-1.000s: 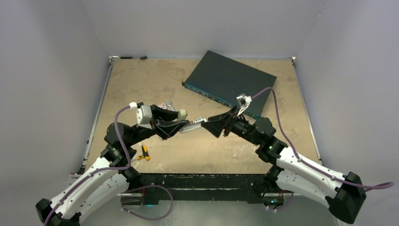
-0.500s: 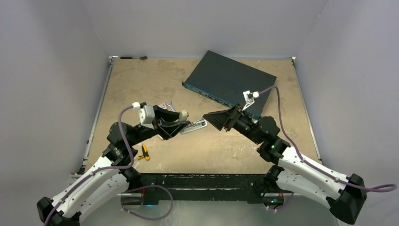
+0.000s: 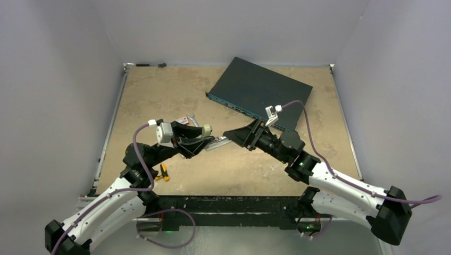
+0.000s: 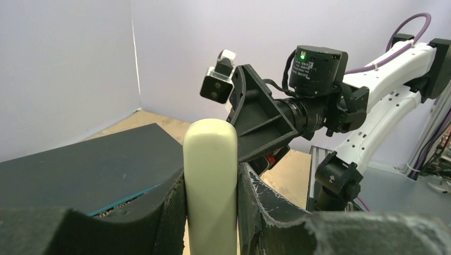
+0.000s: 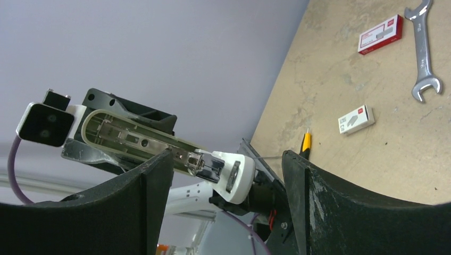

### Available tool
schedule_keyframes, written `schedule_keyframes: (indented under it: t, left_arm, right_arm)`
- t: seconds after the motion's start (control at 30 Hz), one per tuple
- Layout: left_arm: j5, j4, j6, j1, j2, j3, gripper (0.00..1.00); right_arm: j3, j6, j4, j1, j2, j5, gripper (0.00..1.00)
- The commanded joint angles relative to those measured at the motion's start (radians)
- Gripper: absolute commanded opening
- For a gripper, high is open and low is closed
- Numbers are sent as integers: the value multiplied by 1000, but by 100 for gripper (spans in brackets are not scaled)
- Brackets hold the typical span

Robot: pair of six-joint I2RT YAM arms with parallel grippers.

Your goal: Unload the staples from the stapler

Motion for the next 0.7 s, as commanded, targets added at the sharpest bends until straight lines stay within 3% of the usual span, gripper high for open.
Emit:
schedule_keyframes:
  t: [0.0, 0.27, 0.67]
  left_arm:
    - [-43, 188, -45, -4, -12, -29, 0]
    - [-23, 262, -83, -4, -5, -38, 0]
    - [-34, 456, -184, -3, 13, -99, 0]
  right_arm:
    - [-26, 43, 27, 11, 4, 31, 77]
    - [-92, 125, -54, 11, -14, 133, 77]
    - [-128, 146, 1, 13, 22, 103, 77]
